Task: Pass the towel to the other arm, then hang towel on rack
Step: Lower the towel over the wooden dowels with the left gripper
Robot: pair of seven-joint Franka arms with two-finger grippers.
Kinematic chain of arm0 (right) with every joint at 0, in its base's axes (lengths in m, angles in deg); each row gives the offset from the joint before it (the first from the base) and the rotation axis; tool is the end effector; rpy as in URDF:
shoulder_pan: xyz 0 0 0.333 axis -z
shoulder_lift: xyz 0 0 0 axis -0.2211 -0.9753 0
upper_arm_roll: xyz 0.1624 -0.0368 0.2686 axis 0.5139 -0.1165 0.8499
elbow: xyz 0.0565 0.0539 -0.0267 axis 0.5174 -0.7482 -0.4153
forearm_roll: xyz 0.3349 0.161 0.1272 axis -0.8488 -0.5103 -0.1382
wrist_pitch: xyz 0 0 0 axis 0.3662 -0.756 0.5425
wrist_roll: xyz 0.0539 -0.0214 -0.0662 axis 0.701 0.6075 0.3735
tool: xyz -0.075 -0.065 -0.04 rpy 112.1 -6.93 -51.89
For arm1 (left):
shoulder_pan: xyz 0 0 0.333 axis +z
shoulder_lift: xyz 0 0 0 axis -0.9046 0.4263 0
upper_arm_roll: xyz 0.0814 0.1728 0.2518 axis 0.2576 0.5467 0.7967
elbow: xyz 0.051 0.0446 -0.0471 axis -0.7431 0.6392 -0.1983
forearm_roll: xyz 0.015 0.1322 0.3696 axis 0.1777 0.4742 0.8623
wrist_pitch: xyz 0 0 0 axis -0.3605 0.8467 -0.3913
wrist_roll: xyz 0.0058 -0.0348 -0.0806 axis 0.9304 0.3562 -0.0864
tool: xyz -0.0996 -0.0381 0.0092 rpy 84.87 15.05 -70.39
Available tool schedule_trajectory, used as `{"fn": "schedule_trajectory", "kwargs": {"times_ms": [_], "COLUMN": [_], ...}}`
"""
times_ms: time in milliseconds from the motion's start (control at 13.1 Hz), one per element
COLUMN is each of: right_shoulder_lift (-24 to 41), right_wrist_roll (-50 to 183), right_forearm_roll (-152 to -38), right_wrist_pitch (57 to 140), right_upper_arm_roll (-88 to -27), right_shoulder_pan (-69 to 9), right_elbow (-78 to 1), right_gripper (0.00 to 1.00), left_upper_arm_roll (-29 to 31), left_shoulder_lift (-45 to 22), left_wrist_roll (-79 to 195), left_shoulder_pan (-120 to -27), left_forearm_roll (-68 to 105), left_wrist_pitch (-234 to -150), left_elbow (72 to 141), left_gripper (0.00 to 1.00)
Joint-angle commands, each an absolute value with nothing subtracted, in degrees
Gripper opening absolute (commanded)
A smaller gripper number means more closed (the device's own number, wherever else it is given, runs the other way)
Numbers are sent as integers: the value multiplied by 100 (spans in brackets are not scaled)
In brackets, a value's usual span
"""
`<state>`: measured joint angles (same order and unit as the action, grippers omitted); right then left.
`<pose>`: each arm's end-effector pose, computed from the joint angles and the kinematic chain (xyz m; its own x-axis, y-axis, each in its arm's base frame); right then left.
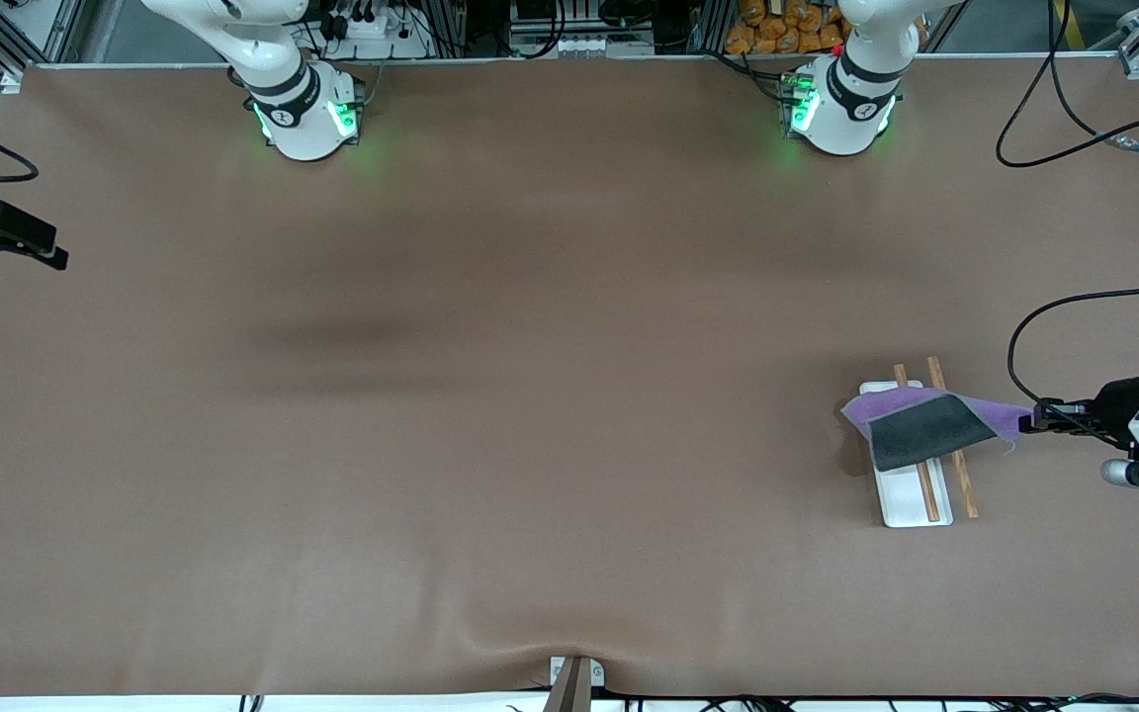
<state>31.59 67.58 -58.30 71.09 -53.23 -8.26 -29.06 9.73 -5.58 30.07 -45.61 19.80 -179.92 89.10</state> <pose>0.5494 -0.0543 0.6242 0.9996 0.0034 -0.0278 0.0032 -1.0000 -0.0079 0.6809 0.1258 0.3685 0.9865 -0.1530 -0.0589 -0.1340 -0.9595 0.2477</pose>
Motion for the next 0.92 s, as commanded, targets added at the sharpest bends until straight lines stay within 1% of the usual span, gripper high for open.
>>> {"fn": "schedule_trajectory", "kwargs": {"times_ms": [0,76,153,229,535,840], "right_shoulder_lift": [3276,3268,3259,3259,3259,3267], "right_wrist_roll": [6652,6652,6652,6652,6652,6565], "right_forearm_roll": [-5906,-5906,-5906,-5906,-5915,-5924], "right_wrist_pitch": [7132,7131,7131,7122,7131,7166], "right_upper_arm_roll": [-5246,-5255,-5255,-5264,-5290,-5308], "right_shoulder_pan": [-750,-750,-750,-741,-697,-671], "right_elbow": [-2961,-2970,-2970,-2988,-2979,-2970], "right_gripper": [100,100,100,100,100,100], "left_upper_arm_roll": [914,914,923,914,914,843], "left_shoulder_lift": [-528,-519,-519,-519,-624,-1142], "left_wrist_roll": [2759,2759,2759,2759,2750,2785], "left_shoulder_pan": [-4429,-4429,-4429,-4420,-4315,-4305], "left_forearm_roll": [2086,2104,2104,2104,2095,2086], "left_wrist_pitch": [-18103,-18103,-18103,-18103,-18094,-17971], "left_elbow": [8898,8898,8898,8898,8871,8863], "left_gripper": [23,35,80,100,100,100]}}
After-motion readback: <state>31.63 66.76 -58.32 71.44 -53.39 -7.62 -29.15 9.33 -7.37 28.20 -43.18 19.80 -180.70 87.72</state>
